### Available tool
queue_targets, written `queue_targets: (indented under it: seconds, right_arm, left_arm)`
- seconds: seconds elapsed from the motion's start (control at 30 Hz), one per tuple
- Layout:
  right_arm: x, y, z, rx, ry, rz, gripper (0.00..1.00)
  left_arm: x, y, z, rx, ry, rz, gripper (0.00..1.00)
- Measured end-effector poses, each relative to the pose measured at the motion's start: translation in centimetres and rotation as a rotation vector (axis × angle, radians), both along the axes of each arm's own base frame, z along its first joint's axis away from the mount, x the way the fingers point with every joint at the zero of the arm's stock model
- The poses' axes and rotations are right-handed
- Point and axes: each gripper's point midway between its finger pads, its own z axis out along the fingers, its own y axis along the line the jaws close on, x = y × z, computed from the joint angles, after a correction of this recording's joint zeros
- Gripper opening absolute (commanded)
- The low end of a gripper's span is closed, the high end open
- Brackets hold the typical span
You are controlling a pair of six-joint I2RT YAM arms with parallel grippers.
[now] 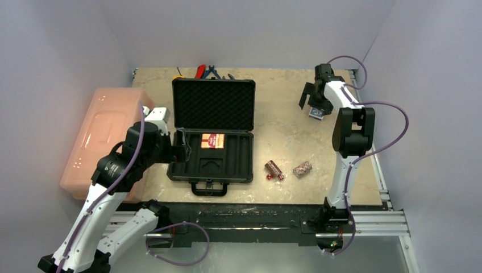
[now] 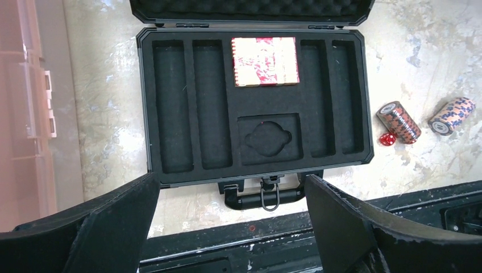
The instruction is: Pack up texas hold em set
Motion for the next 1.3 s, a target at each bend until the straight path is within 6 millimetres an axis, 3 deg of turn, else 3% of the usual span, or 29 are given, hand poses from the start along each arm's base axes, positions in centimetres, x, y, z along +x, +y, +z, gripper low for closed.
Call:
queue_targets:
  seconds: [0.4,0.73,1.03,1.3]
  right_arm:
    - [1.2,-2.2,0.5,-0.013,-0.028,-0.058,0.98]
    - [1.2,-2.8,-2.4,-0.011,0.017,-0.084,0.98]
    - [1.4,-2.9,-2.8,-0.01,0.019,-0.087,0.97]
    - [1.9,-2.9,-2.4,-0.009,0.002,-0.086,0.86]
  left_arm:
    - [-0.5,-0.2,0.0,-0.016,0.0,-0.018,1.0]
    - [-0.4,-0.3,-0.3,0.003,0.008,-0.034,1.0]
    - [-0.2,-0.3,-0.6,0.014,0.022,-0.038,1.0]
    - [0.0,-0.5,-0.8,0.018,0.034,-0.044,1.0]
